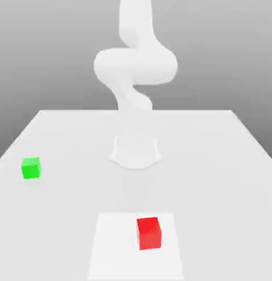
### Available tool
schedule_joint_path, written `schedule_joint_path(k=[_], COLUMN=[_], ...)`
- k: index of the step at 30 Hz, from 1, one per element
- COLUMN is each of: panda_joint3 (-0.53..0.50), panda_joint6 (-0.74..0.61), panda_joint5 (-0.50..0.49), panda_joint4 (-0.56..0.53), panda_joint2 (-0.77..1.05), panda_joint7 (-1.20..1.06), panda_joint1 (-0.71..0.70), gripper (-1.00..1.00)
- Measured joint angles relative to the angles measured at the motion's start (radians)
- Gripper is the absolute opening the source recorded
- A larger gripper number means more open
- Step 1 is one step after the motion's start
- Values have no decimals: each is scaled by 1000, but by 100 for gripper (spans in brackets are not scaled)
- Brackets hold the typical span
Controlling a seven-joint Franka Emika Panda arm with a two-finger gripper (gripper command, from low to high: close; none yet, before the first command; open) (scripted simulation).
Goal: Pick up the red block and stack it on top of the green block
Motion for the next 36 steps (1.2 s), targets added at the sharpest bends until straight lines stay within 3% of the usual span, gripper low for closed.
schedule_joint_path(k=[19, 26, 27, 33, 36], panda_joint3=[12, 8, 7, 8, 10], panda_joint6=[394, 595, 614, 623, 567], panda_joint5=[1, -11, -11, -15, -11], panda_joint4=[-361, -358, -355, -354, -364], panda_joint2=[699, 952, 975, 986, 919], panda_joint7=[-72, -69, -69, -66, -69], panda_joint1=[53, 58, 59, 59, 56], gripper=[0, 0, -100, -100, -100])
